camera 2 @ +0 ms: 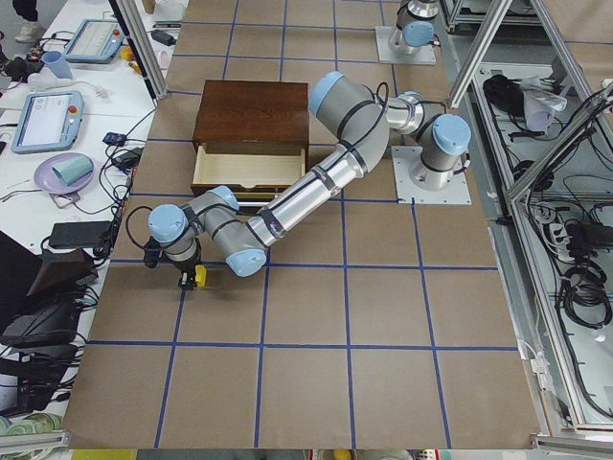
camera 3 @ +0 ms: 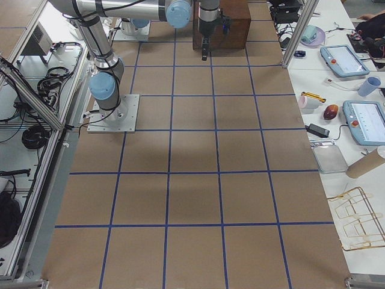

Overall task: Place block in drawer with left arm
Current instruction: 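Lower the left gripper and grasp the yellow cube, then lift the yellow cube and carry it over the open drawer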

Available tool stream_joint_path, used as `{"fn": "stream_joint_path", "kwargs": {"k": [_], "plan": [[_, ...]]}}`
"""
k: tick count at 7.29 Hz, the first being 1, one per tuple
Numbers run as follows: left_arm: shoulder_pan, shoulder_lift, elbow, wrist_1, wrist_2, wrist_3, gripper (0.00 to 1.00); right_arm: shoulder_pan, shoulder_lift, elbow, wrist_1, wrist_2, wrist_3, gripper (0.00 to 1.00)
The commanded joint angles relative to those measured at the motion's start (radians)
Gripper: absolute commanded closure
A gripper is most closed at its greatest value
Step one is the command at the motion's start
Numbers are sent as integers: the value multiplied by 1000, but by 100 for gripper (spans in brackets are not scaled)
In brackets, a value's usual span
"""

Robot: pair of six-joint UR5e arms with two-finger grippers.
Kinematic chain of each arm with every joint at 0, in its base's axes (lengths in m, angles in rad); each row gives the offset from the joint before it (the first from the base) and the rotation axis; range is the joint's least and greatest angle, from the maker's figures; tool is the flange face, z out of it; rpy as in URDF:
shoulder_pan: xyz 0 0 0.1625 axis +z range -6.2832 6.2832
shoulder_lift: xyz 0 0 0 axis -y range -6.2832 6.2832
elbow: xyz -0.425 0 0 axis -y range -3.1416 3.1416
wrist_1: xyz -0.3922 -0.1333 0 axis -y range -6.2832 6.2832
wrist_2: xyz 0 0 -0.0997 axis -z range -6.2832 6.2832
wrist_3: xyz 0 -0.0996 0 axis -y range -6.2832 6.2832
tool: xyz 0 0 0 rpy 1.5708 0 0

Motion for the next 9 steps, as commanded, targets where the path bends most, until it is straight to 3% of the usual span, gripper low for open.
{"fn": "stream_joint_path", "kwargs": {"k": [1, 2, 6, 9], "plan": [[0, 4, 0, -3, 0, 7, 61, 0, 0, 0, 0, 1, 0, 0], [0, 8, -3, -9, 2, 7, 75, 0, 0, 1, 0, 1, 0, 0], [-8, 144, -32, -185, 16, 6, 77, 0, 0, 0, 0, 1, 0, 0], [-53, 316, -185, -193, 69, -7, 78, 0, 0, 1, 0, 1, 0, 0]]}}
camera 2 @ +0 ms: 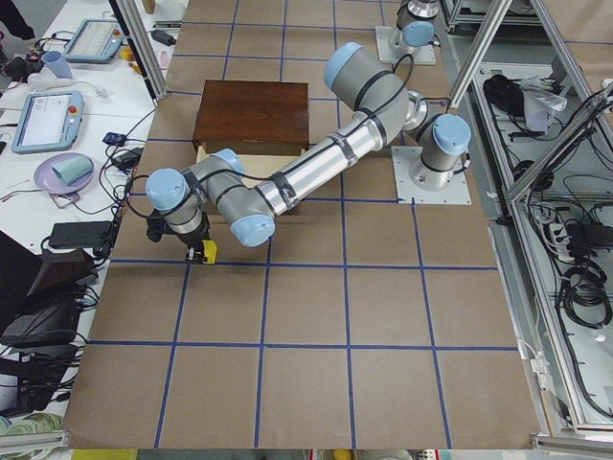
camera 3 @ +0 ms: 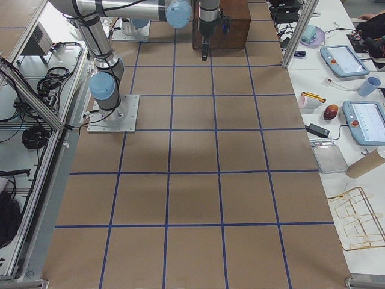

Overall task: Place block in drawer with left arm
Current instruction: 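Lift the yellow cube and carry it over the open drawer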

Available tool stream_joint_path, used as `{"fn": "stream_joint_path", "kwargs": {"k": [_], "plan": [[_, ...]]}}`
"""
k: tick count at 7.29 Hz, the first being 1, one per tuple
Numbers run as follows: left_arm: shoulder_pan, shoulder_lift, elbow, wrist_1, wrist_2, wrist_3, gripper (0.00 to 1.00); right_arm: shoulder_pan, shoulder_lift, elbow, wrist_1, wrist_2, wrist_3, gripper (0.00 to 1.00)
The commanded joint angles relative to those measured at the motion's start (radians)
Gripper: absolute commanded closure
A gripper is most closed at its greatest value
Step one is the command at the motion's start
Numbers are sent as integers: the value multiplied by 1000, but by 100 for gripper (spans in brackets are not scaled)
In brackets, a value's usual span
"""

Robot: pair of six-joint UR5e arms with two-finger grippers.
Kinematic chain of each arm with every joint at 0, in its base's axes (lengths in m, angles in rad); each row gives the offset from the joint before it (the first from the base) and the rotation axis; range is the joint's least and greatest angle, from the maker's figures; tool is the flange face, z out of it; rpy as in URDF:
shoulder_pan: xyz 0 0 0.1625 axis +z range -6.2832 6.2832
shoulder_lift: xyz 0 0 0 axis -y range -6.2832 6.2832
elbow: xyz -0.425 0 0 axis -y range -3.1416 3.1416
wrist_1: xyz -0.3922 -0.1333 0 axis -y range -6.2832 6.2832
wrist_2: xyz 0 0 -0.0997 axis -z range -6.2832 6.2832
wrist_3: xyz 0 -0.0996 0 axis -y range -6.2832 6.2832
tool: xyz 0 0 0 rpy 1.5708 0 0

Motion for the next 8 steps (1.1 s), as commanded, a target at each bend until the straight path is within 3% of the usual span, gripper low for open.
{"fn": "stream_joint_path", "kwargs": {"k": [1, 5, 8], "plan": [[-39, 124, -85, -41, 26, -23, 78, 0, 0, 0, 0, 0, 0, 0], [-126, 265, -126, -210, 12, -142, 81, 0, 0, 0, 0, 0, 0, 0], [-197, 327, -224, -201, 10, -295, 88, 0, 0, 0, 0, 0, 0, 0]]}}
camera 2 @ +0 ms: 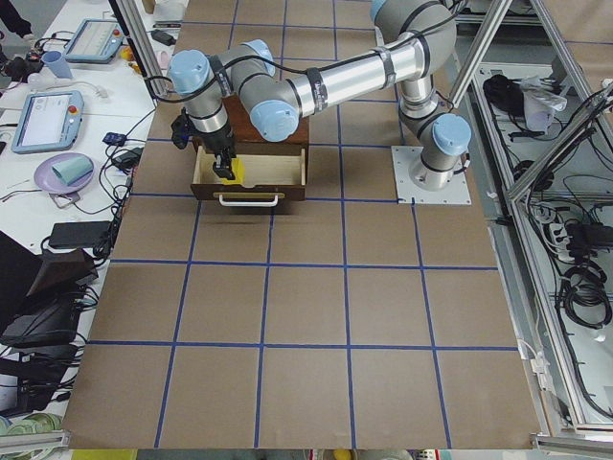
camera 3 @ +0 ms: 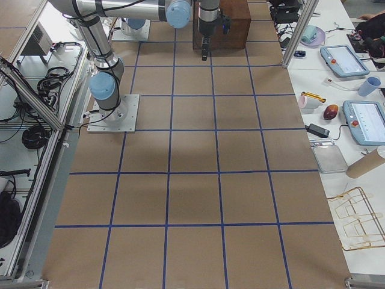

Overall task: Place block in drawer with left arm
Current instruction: 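Lift the yellow cube and carry it over the open drawer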

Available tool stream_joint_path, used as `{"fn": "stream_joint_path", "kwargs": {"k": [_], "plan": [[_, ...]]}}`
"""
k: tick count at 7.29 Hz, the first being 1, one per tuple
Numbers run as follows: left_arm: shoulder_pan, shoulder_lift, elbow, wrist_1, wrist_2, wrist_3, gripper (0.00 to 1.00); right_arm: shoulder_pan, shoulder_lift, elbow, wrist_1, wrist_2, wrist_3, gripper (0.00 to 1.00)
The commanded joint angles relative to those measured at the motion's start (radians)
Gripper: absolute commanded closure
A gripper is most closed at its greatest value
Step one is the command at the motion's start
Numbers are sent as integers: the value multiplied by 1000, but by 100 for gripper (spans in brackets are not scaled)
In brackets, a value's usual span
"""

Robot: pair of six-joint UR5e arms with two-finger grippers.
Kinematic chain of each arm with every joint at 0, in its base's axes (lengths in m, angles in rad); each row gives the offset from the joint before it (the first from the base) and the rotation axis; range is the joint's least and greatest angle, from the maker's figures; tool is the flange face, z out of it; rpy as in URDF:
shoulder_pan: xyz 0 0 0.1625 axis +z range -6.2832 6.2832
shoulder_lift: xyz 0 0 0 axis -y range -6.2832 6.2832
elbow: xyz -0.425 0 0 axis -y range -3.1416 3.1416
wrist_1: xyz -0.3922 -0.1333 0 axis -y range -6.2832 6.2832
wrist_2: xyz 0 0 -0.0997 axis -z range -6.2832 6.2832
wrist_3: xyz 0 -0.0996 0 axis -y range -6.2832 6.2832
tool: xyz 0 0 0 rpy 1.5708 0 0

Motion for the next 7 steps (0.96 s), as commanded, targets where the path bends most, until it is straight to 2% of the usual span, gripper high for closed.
{"fn": "stream_joint_path", "kwargs": {"k": [1, 2, 5, 7], "plan": [[-44, 31, -77, 5, -1, -112, 88, 0, 0, 0, 0, 0, 0, 0], [-49, 34, -117, 32, -2, -137, 89, 0, 0, 0, 0, 0, 0, 0], [-75, 31, -252, 245, -5, -138, 89, 0, 0, 0, 0, -2, 0, 0], [-73, 19, -283, 287, -34, -132, 89, 0, 0, 0, 0, 0, 0, 0]]}}
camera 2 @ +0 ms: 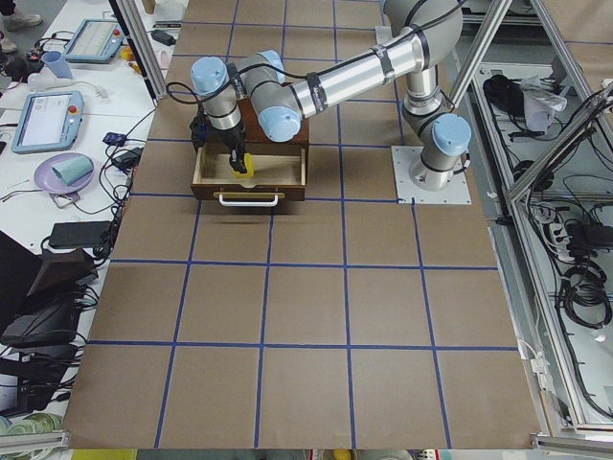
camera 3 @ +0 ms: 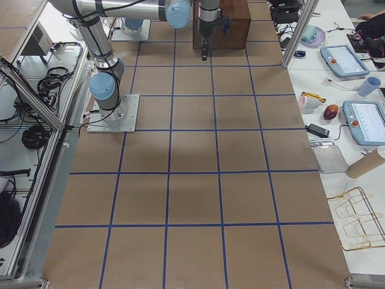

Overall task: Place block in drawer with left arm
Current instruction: 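Lift the yellow cube and carry it over the open drawer, then lower the cube into the drawer and open the left gripper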

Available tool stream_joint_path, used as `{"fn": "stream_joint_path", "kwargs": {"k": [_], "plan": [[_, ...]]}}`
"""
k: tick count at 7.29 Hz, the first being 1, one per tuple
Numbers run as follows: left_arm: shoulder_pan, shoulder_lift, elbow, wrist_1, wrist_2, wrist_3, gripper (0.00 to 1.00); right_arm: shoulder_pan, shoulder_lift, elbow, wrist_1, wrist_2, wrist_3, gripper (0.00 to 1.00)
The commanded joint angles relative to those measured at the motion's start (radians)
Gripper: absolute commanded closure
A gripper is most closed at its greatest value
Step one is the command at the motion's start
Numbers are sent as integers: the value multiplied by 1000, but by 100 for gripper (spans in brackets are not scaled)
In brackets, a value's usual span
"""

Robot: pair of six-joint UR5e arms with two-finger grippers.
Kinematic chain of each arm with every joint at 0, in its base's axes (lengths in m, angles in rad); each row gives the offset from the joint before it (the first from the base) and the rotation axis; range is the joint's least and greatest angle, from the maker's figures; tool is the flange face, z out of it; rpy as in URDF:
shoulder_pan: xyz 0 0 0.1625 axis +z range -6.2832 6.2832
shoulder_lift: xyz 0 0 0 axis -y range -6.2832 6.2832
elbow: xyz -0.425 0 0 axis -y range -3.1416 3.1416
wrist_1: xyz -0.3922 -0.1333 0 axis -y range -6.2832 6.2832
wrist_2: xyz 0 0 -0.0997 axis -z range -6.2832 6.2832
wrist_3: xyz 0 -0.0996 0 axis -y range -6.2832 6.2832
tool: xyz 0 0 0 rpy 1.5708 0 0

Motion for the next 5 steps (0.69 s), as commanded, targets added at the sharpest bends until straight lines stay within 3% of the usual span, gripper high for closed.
{"fn": "stream_joint_path", "kwargs": {"k": [1, 2, 3, 5], "plan": [[-1, -10, -21, 33, -17, 7, 86, 0, 0, 0, 0, 0, 0, 0], [1, -11, -21, 33, -15, 13, 41, 0, 0, 0, 0, 0, 0, 0], [1, -11, -18, 33, -17, 13, 4, 0, 0, 0, 0, 0, 0, 0], [2, 12, -11, 22, -15, 13, 0, 0, 0, 0, 0, 0, 0, 0]]}}
